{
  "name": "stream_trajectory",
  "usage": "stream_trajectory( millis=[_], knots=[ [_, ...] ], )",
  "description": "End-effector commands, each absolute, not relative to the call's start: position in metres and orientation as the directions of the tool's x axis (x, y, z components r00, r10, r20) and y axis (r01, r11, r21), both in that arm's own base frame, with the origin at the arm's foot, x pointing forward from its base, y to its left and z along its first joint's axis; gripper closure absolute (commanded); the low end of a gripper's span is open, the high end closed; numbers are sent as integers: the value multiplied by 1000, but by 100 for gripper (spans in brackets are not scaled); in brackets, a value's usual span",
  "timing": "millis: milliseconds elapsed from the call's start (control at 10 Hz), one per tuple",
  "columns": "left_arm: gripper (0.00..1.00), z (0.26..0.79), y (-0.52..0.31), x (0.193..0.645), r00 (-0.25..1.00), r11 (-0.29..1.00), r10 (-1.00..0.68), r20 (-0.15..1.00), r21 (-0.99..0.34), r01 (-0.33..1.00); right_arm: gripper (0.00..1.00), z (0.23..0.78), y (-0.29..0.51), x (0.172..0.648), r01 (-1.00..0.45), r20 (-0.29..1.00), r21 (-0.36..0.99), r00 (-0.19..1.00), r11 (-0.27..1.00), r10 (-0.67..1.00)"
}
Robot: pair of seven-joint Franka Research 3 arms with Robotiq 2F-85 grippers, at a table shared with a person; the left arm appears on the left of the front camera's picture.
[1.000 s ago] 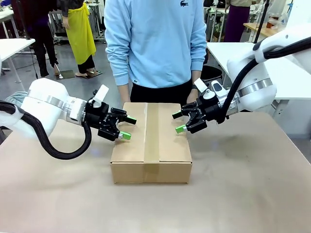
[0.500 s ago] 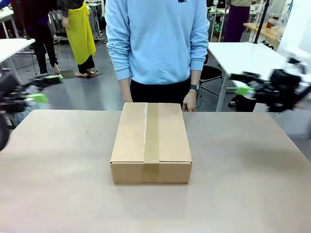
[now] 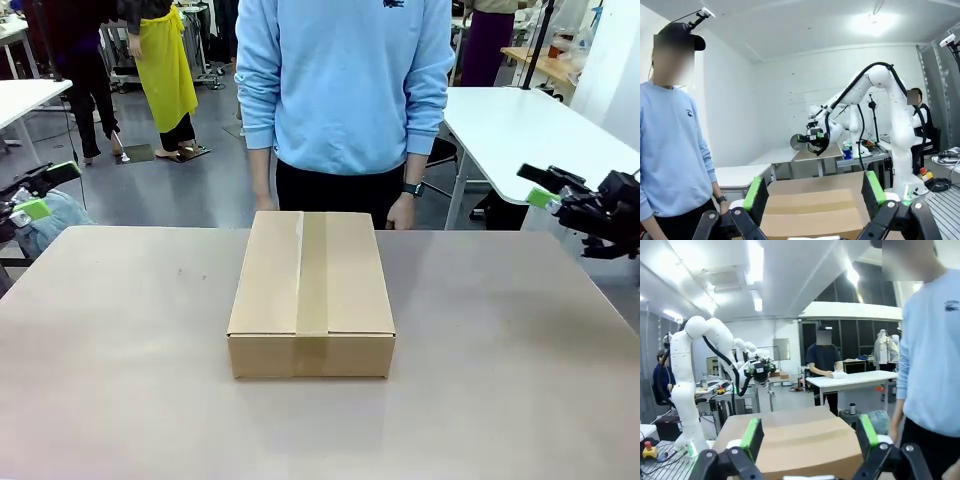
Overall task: Pack the gift set into the box.
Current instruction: Press and hold the closed box until the human finishes sealing it.
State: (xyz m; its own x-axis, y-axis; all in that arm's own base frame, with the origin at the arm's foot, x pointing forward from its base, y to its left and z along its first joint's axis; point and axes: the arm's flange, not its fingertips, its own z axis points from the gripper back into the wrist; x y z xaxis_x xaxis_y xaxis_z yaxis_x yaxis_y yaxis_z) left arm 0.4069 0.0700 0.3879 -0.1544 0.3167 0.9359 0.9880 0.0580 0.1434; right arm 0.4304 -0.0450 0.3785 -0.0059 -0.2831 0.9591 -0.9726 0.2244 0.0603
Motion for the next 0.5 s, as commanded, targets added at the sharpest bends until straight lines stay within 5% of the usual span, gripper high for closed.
stream_trajectory(
  millis=[0, 400],
  knots=[
    [0, 402, 62, 404, -148, 48, 296, 943, 141, 989, 0, 394, -39, 432, -981, 965, 56, 6, 186, -262],
    [0, 402, 62, 404, -148, 48, 296, 943, 141, 989, 0, 394, -39, 432, -981, 965, 56, 6, 186, -262]
  ],
)
